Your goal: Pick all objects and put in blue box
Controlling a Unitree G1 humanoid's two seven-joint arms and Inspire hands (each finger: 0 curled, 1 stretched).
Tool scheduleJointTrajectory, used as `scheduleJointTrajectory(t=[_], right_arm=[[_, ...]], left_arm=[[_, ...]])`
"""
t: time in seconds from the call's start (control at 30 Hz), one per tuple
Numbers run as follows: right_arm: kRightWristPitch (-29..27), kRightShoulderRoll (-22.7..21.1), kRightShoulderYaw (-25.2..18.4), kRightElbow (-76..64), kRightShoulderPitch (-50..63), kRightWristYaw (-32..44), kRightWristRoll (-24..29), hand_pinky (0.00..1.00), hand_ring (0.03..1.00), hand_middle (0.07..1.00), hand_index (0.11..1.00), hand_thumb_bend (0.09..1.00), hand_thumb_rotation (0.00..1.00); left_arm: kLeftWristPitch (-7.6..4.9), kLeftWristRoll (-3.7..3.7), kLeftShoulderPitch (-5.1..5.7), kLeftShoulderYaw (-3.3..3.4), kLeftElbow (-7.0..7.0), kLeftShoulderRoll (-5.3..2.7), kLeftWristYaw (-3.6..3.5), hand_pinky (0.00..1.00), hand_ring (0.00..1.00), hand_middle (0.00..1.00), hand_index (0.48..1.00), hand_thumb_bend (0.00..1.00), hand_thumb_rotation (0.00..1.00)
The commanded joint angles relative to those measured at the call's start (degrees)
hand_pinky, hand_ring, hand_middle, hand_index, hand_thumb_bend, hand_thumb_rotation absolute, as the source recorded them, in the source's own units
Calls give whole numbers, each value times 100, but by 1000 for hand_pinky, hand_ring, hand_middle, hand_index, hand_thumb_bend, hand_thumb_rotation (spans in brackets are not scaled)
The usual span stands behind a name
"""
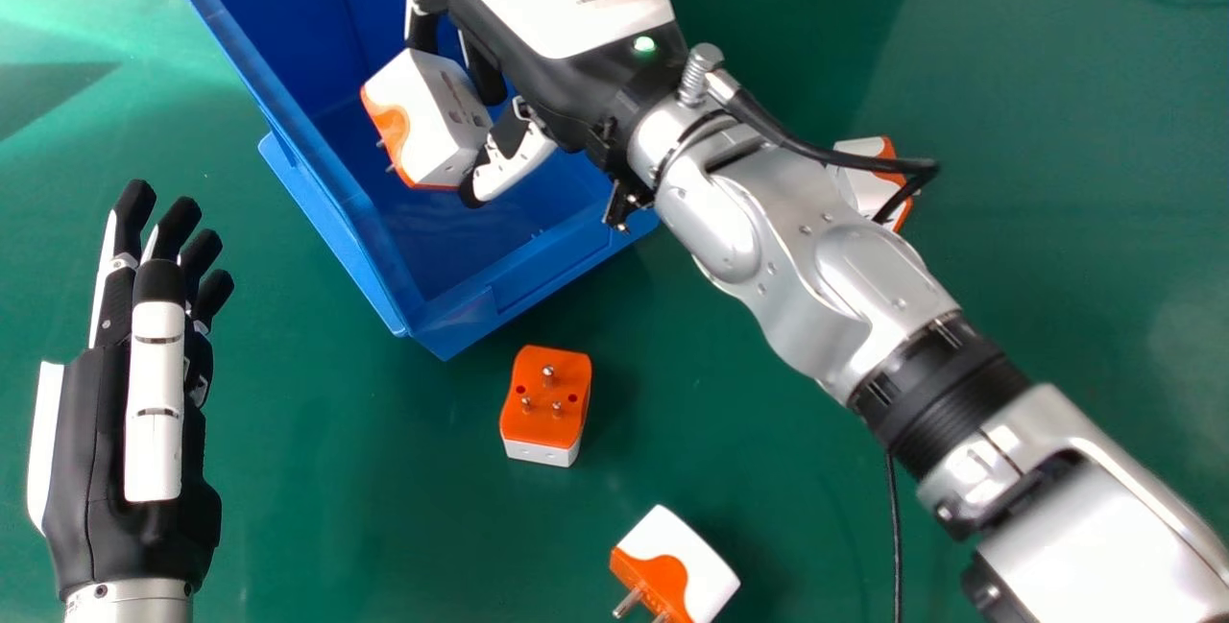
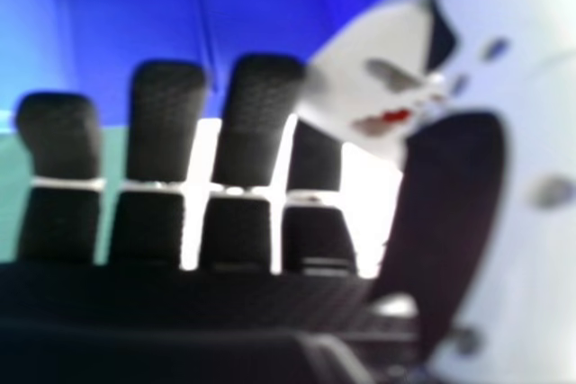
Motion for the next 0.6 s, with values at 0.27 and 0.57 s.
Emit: scheduleJointTrajectory(t=[0.27,0.57], right_arm=[[80,410,264,1049,-782,-343,-18,152,216,296,477,491,121],[144,581,420,1598,-1023,-392,35,206,276,402,503,509,31]], left_arm=[[-108,69,61,-25,-177,-22,107,938,940,948,969,519,860],[-102,43,77,-47,-173,-32,95,942,942,950,970,511,865]])
